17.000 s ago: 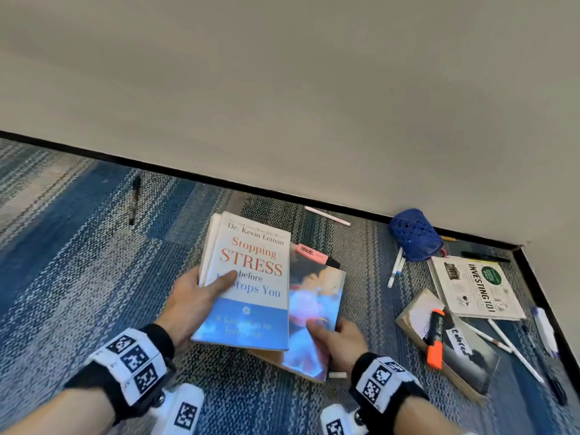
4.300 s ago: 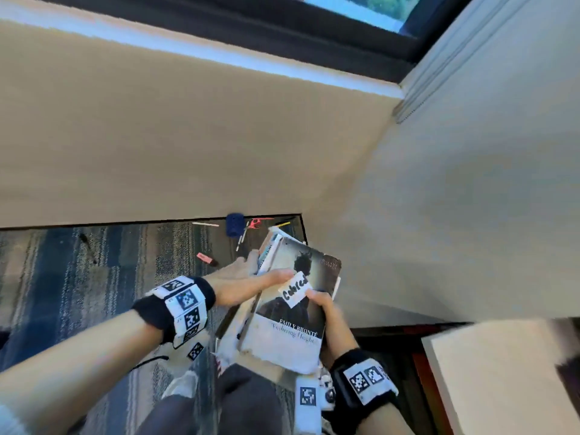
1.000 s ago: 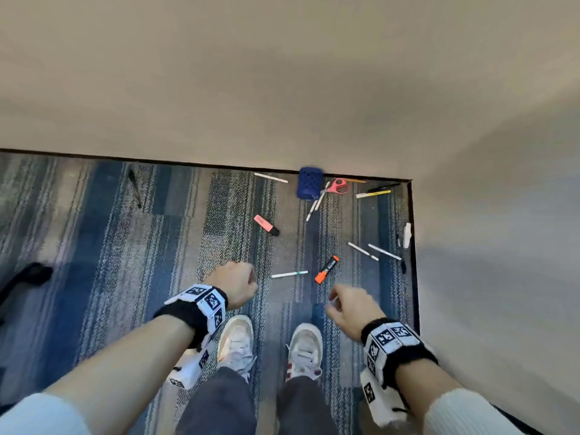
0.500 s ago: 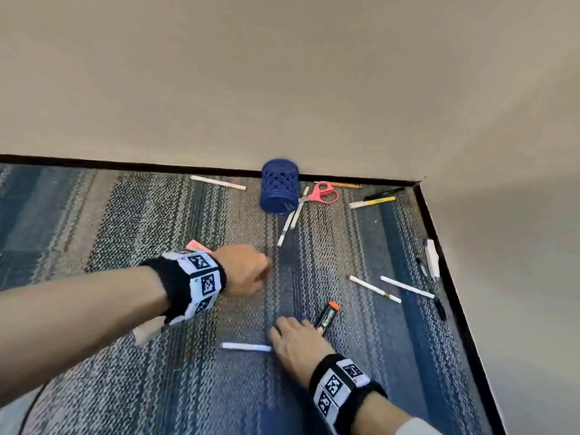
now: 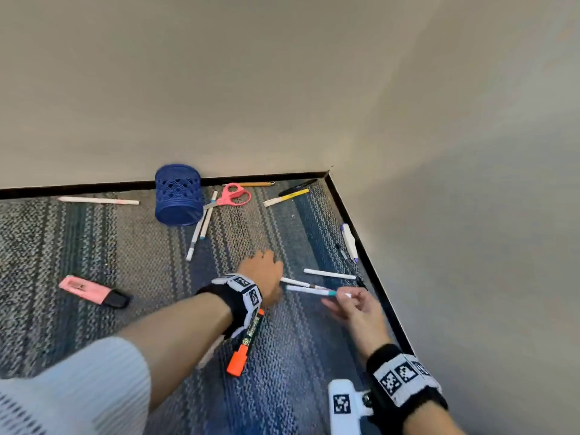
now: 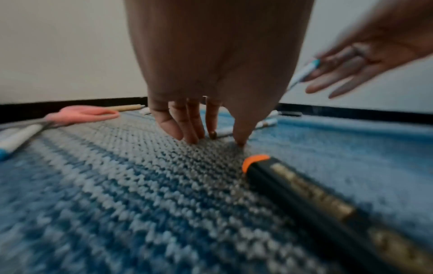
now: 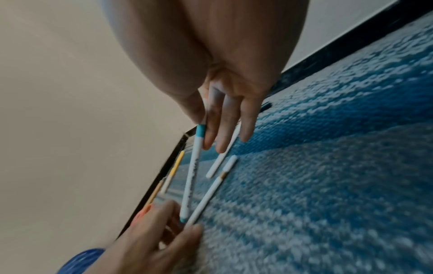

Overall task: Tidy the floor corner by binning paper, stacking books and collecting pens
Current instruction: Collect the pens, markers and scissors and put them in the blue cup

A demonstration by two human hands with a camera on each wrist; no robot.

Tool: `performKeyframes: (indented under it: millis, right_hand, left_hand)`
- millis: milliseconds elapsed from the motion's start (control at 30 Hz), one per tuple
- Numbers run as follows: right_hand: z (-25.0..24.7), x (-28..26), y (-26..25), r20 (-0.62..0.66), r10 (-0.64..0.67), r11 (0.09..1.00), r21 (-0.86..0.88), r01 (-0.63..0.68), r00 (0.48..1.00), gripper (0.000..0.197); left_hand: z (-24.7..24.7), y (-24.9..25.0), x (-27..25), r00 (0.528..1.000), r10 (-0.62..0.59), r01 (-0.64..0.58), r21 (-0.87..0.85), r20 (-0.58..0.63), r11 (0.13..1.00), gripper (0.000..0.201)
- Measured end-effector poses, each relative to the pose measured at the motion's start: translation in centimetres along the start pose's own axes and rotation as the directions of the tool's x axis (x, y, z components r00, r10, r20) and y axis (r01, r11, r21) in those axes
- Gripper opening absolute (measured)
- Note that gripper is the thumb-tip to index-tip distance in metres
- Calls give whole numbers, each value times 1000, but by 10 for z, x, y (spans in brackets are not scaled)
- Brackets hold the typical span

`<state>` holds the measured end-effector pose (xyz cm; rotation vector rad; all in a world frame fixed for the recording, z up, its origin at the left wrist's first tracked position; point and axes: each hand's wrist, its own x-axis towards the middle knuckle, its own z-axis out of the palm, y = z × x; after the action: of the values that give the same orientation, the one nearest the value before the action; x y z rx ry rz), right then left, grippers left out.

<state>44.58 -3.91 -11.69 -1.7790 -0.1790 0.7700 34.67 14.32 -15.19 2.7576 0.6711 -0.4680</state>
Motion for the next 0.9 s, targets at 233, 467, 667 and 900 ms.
performKeyframes:
  millis: [233,467,667,900]
  right_hand:
    - [-6,32,20,-180,203,978,84,-191,962,22]
    - [28,65,12,-224,135,965,-191,-179,965,21]
    - [19,86,-8,-138,-177,538,-843,-21,974,29]
    - [25,82,10,52,-85,425,-901,83,995,29]
  left_hand:
    - [19,20,-3,992,124,-119,145,-23,982,28]
    - [24,41,-13,931,335,-345,-51,-145,937,27]
    - [11,28,1,966,120,-154,-135,-230,979,41]
    - [15,-25,-11,986,-8,-24,-184,-168,983,33]
